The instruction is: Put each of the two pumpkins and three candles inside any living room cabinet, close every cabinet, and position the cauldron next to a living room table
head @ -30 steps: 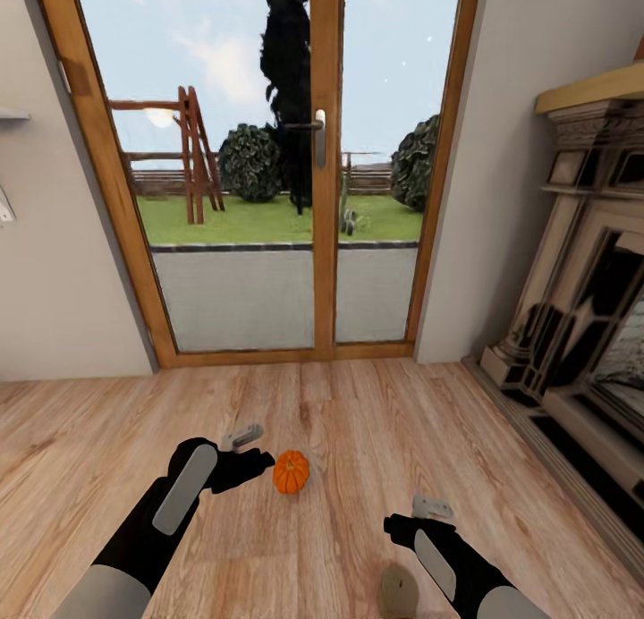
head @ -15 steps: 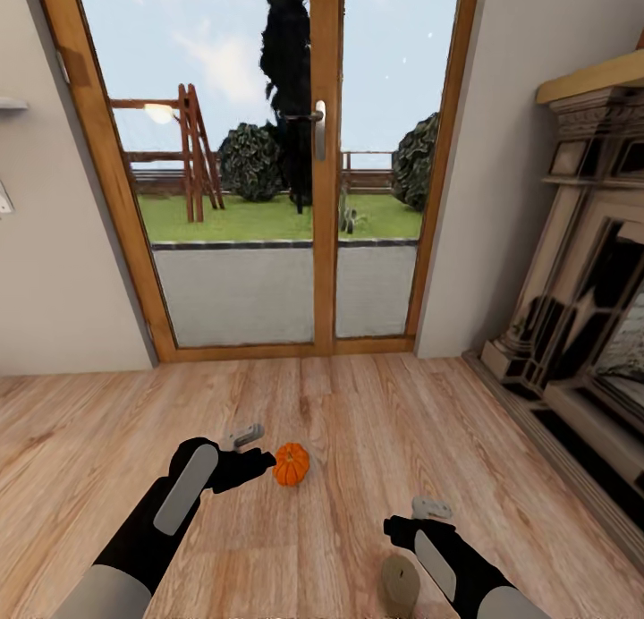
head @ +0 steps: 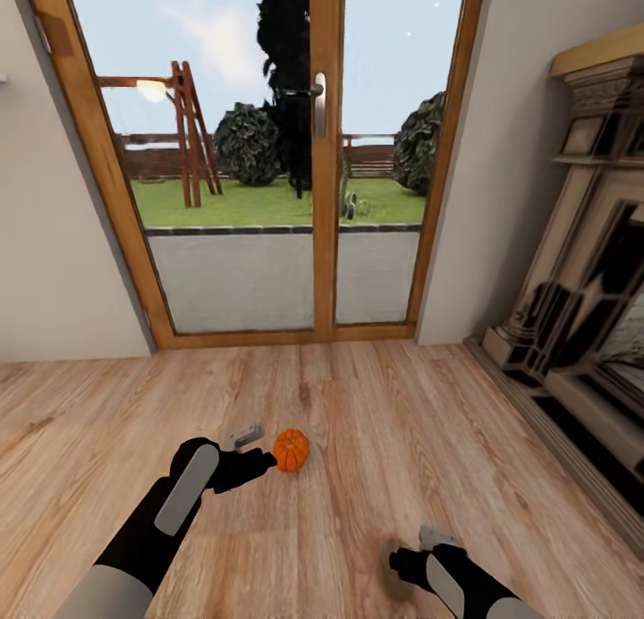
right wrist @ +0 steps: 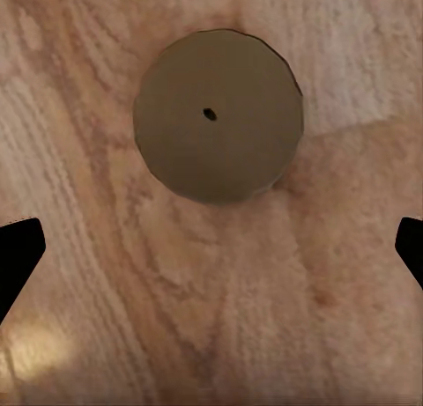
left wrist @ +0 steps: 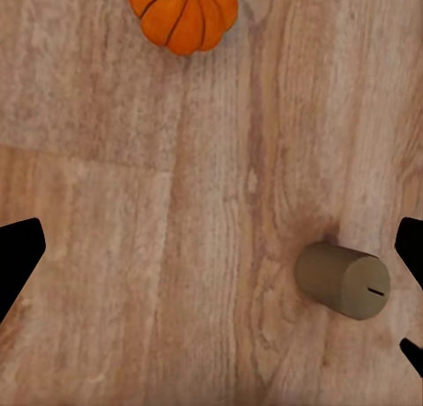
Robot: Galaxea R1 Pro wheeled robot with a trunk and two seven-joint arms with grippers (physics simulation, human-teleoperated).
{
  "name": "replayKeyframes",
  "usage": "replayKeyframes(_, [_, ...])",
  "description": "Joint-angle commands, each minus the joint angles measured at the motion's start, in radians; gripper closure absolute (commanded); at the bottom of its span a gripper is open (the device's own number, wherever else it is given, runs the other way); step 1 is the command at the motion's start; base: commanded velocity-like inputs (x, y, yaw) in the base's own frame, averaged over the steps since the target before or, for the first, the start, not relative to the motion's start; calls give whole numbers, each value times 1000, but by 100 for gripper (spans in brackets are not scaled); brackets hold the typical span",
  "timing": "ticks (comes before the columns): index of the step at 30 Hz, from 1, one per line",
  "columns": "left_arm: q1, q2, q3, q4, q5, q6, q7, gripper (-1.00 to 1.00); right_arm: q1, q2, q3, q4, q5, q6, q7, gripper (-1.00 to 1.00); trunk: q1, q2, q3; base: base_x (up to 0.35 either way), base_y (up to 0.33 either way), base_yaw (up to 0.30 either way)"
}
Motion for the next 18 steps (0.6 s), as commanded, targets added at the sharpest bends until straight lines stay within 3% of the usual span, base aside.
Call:
replayKeyframes(1, [-1, 1, -3, -1, 11, 0, 10, -100, 0, -1, 7, -2, -12, 4, -8, -100, 0, -1, -5, 0, 0, 0])
replayKeyframes(18, [-1, 4, -1, -2, 11, 1, 9, -100, -1, -1, 4, 1, -9, -40, -14, -100, 8, -5, -71, 0, 0, 0])
